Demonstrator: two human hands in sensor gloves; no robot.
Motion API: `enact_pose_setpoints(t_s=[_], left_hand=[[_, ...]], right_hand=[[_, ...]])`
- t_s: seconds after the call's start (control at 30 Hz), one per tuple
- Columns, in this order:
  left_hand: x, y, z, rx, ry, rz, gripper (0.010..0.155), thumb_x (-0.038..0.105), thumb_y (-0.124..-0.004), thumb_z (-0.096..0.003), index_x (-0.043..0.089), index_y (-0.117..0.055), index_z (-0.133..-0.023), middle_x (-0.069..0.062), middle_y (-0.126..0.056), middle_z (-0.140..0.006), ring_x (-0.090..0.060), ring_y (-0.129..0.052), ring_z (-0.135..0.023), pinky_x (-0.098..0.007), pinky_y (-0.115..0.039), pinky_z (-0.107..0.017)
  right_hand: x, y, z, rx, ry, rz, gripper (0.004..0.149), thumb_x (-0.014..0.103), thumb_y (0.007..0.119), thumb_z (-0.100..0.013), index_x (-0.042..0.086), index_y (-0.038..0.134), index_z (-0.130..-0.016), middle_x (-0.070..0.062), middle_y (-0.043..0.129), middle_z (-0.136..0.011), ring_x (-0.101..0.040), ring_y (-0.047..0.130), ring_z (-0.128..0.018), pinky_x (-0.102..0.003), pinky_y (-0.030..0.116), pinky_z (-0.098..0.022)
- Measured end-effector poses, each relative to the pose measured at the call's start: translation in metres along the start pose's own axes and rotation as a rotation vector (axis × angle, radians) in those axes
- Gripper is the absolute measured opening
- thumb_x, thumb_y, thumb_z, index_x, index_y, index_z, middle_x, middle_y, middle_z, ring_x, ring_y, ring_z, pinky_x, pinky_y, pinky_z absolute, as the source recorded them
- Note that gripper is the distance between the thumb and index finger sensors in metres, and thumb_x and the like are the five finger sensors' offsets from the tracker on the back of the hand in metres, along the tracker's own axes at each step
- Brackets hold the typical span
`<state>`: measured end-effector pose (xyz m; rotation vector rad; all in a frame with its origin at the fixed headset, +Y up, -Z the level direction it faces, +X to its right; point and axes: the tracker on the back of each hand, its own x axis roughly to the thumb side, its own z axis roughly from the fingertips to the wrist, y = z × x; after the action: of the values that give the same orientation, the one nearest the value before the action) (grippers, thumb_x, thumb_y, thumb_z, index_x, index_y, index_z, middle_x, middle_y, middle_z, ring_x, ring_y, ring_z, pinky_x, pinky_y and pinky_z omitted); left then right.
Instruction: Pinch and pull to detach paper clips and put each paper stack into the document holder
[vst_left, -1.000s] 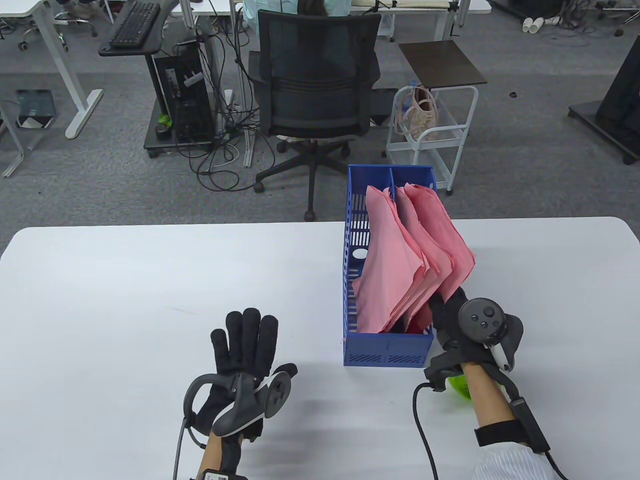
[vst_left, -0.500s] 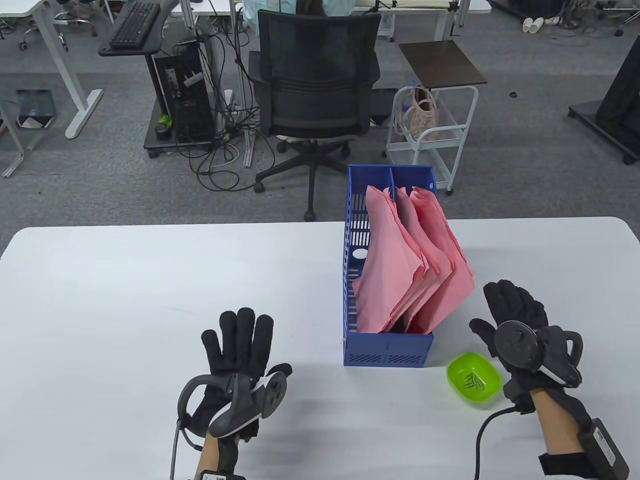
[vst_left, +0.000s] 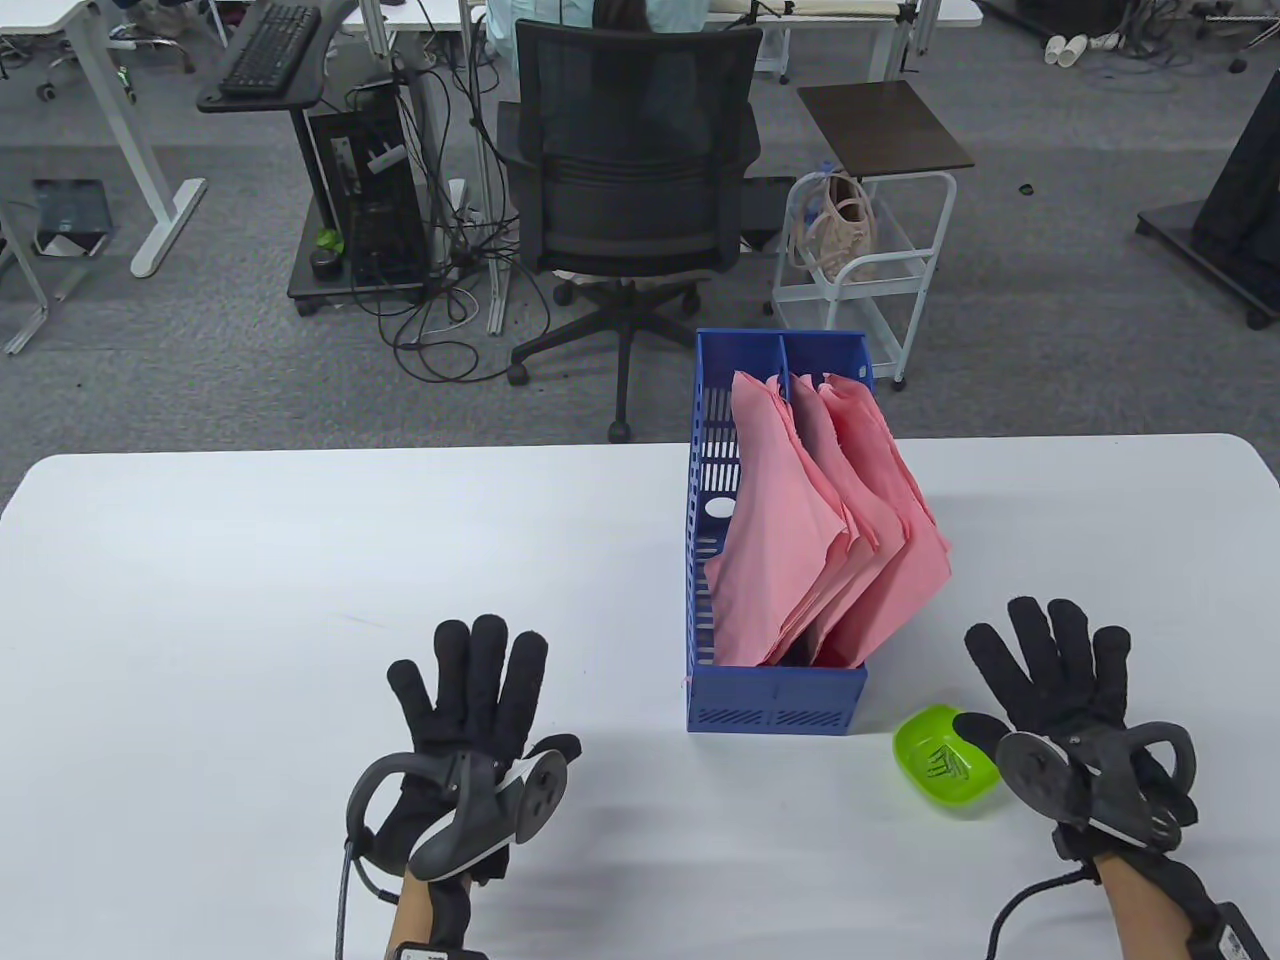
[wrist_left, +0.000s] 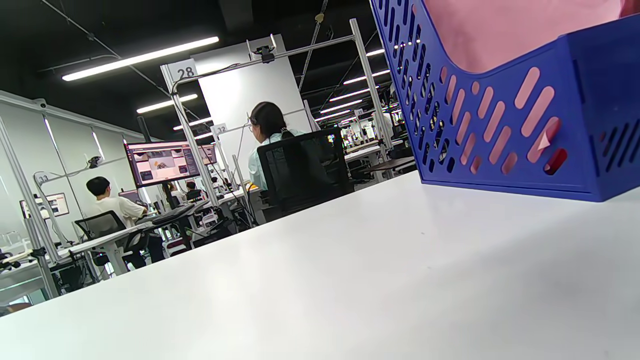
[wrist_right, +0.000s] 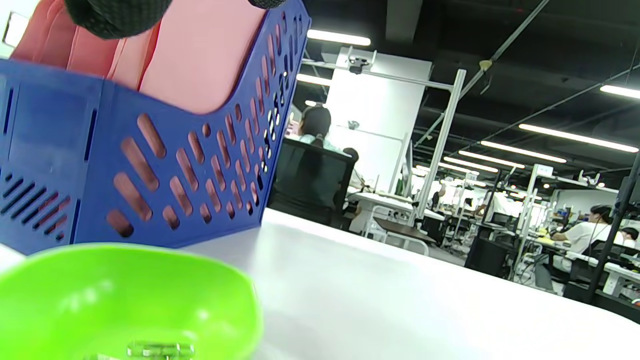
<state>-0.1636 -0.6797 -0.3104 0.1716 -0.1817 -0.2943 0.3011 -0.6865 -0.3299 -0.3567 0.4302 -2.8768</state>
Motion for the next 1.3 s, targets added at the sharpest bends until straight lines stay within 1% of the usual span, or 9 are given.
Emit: enact_pose_setpoints(t_s=[0.23, 0.43, 0.73, 1.3], left_hand=[[-0.001, 0.000, 0.002, 0.000, 0.004, -0.037, 0.092, 0.065, -0.028, -0.0486, 0.013, 0.009, -0.115, -0.026, 0.007, -0.119, -0.058, -0.001, -0.108, -0.083, -0.016, -0.068], [-0.002, 0.001, 0.003, 0.002, 0.005, -0.029, 0.092, 0.065, -0.028, -0.0487, 0.013, 0.009, -0.115, -0.026, 0.007, -0.119, -0.058, -0.001, -0.108, -0.083, -0.016, -0.069], [-0.001, -0.001, 0.002, -0.020, -0.002, -0.022, 0.092, 0.065, -0.028, -0.0489, 0.013, 0.009, -0.115, -0.025, 0.007, -0.119, -0.058, 0.000, -0.108, -0.083, -0.016, -0.069], [0.000, -0.003, 0.002, -0.027, -0.008, -0.019, 0.091, 0.064, -0.028, -0.0491, 0.013, 0.007, -0.115, -0.026, 0.006, -0.119, -0.058, -0.001, -0.108, -0.082, -0.017, -0.070]], right_hand=[[0.005, 0.010, 0.011, 0.039, -0.010, 0.048, 0.079, 0.061, 0.055, -0.055, 0.027, 0.023, -0.118, -0.025, 0.010, -0.124, -0.055, 0.006, -0.110, -0.073, 0.009, -0.075], [0.011, 0.016, 0.010, 0.073, -0.028, 0.067, 0.078, 0.061, 0.055, -0.055, 0.027, 0.023, -0.117, -0.025, 0.010, -0.124, -0.054, 0.006, -0.110, -0.073, 0.009, -0.075], [0.008, 0.018, 0.010, 0.082, -0.015, 0.051, 0.078, 0.061, 0.055, -0.055, 0.026, 0.024, -0.117, -0.025, 0.011, -0.124, -0.055, 0.007, -0.110, -0.073, 0.010, -0.075], [0.009, 0.017, 0.010, 0.092, -0.013, 0.039, 0.078, 0.061, 0.054, -0.055, 0.025, 0.025, -0.117, -0.026, 0.013, -0.124, -0.055, 0.009, -0.109, -0.072, 0.013, -0.076]])
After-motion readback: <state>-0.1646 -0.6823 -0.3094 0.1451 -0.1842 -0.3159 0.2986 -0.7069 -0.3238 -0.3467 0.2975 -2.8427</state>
